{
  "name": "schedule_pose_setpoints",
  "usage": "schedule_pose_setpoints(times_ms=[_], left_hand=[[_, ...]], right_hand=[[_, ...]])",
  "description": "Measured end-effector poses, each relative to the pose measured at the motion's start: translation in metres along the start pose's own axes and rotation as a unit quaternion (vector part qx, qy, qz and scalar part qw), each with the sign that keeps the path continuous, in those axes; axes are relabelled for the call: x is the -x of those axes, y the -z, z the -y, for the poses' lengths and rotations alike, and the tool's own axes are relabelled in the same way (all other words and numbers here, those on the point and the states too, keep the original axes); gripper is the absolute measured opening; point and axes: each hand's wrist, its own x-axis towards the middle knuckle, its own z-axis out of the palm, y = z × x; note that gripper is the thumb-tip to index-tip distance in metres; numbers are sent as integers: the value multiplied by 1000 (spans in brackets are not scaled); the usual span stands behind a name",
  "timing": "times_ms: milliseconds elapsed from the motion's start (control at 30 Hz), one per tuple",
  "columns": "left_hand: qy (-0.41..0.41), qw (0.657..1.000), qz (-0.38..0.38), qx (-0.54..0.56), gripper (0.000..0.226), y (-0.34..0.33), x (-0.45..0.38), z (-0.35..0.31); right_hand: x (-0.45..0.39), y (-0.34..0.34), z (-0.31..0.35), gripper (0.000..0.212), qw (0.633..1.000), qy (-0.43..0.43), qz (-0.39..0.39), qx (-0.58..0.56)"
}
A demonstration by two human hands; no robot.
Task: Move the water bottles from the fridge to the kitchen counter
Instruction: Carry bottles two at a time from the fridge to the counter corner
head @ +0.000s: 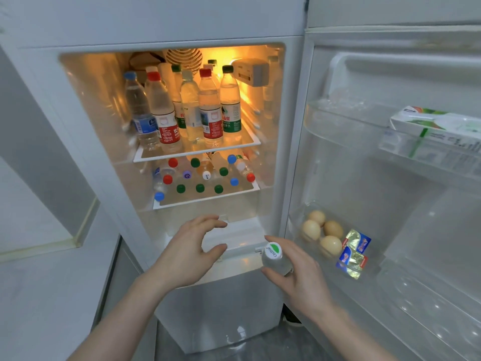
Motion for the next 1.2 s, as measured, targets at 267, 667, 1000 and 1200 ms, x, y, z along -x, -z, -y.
schedule_pose_setpoints(times_ms=[267,667,1000,1200], left_hand=[[-44,995,-65,-53,49,81,-75,14],[62,976,-205,-32,74,182,-223,53],[66,964,-253,-44,36,188,-263,58],[19,943,-330,27,47,200,-267,66]], right_hand=[[-60,5,48,57,997,-9,-38,-60],[-141,-15,98,53,992,7,-87,-87],[-157,-35,105,52,992,-25,-102,-74],[-155,-41,102,52,991,-39,-104,-77]])
